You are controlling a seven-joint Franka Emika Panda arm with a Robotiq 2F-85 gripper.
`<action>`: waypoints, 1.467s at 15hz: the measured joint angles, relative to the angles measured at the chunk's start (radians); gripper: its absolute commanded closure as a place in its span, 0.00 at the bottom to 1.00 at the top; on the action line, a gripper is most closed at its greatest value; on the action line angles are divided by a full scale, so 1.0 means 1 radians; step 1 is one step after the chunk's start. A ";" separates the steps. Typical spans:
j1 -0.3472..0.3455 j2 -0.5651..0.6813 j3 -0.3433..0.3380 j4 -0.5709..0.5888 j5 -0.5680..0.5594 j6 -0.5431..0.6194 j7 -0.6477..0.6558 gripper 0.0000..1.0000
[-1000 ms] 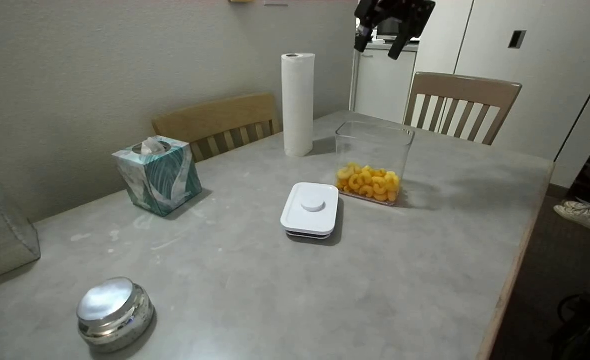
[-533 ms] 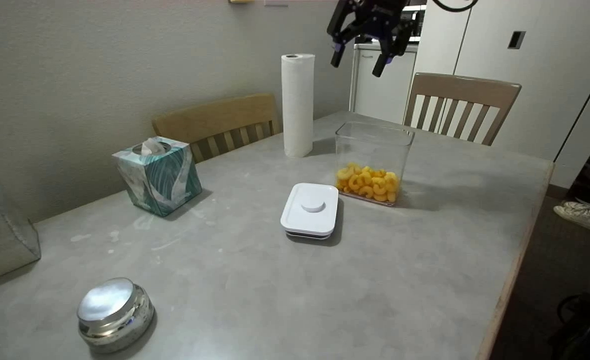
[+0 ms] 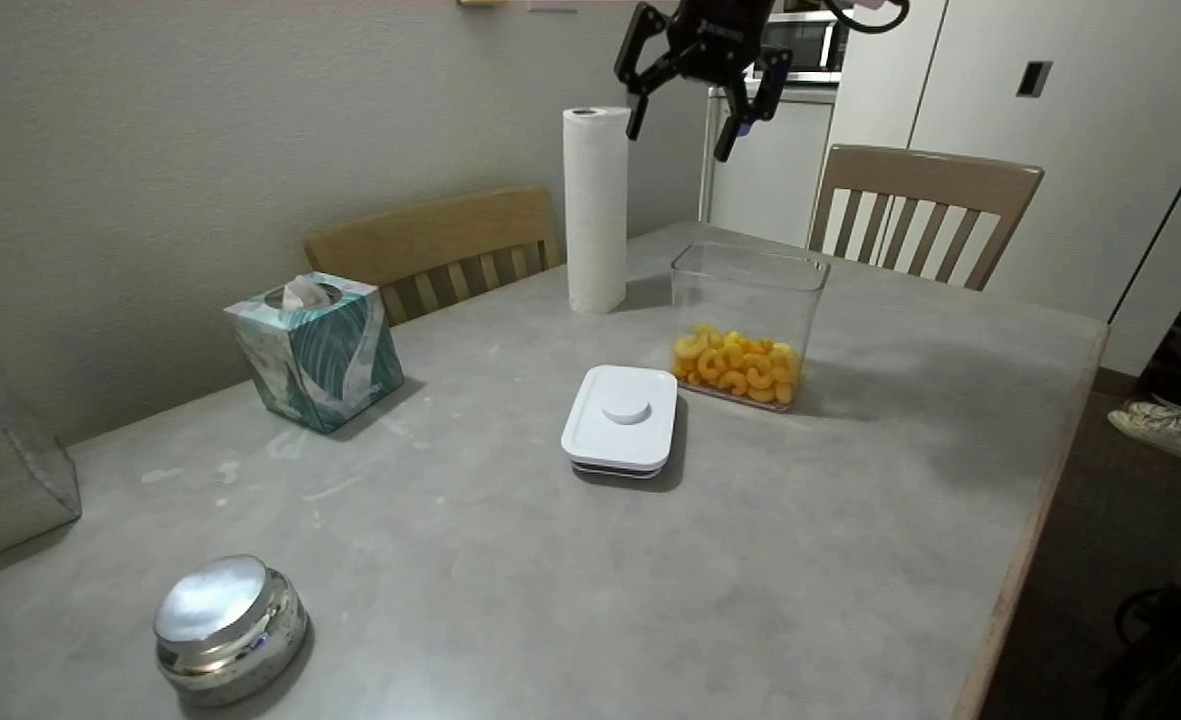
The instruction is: Put the lid on the container and press the top
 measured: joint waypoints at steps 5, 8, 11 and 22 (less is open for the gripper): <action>0.003 0.031 0.031 0.037 0.047 -0.069 0.016 0.00; 0.018 0.081 0.054 0.104 0.050 -0.164 0.058 0.00; 0.044 0.146 0.057 0.172 0.029 -0.213 0.135 0.00; 0.067 0.356 0.055 0.296 0.017 -0.153 0.266 0.00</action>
